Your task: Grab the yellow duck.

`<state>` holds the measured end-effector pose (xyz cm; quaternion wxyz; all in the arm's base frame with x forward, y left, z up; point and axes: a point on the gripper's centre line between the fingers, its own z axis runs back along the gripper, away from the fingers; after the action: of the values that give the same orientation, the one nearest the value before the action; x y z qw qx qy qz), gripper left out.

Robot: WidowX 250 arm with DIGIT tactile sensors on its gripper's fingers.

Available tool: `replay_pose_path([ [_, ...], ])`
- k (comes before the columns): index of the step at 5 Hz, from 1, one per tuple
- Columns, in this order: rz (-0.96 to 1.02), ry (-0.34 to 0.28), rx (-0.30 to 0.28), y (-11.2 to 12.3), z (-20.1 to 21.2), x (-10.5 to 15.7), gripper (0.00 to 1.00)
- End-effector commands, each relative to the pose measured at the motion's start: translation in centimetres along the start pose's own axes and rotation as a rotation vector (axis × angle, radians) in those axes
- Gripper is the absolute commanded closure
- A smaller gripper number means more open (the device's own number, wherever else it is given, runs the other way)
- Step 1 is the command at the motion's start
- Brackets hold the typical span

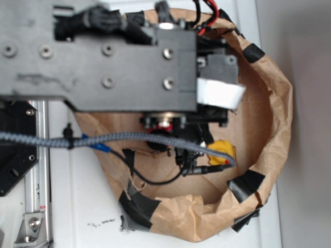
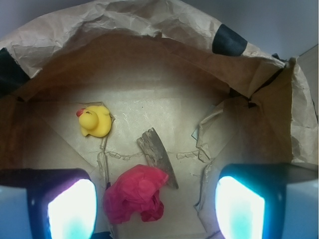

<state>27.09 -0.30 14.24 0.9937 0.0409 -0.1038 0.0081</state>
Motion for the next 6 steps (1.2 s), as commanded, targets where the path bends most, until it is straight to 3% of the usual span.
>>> replay_pose_path([
  [1,0.148,-0.042,0.026,-1.3,-4.9,1.2,0.00],
  [3,0.219,-0.022,0.030,-1.9,-7.2,1.9,0.00],
  [4,0.228,-0.053,0.007,-2.4,-7.3,2.4,0.00],
  [5,0.267,-0.107,0.002,-1.0,-5.4,2.3,0.00],
  [6,0.310,-0.124,-0.051,-0.7,-5.8,2.6,0.00],
])
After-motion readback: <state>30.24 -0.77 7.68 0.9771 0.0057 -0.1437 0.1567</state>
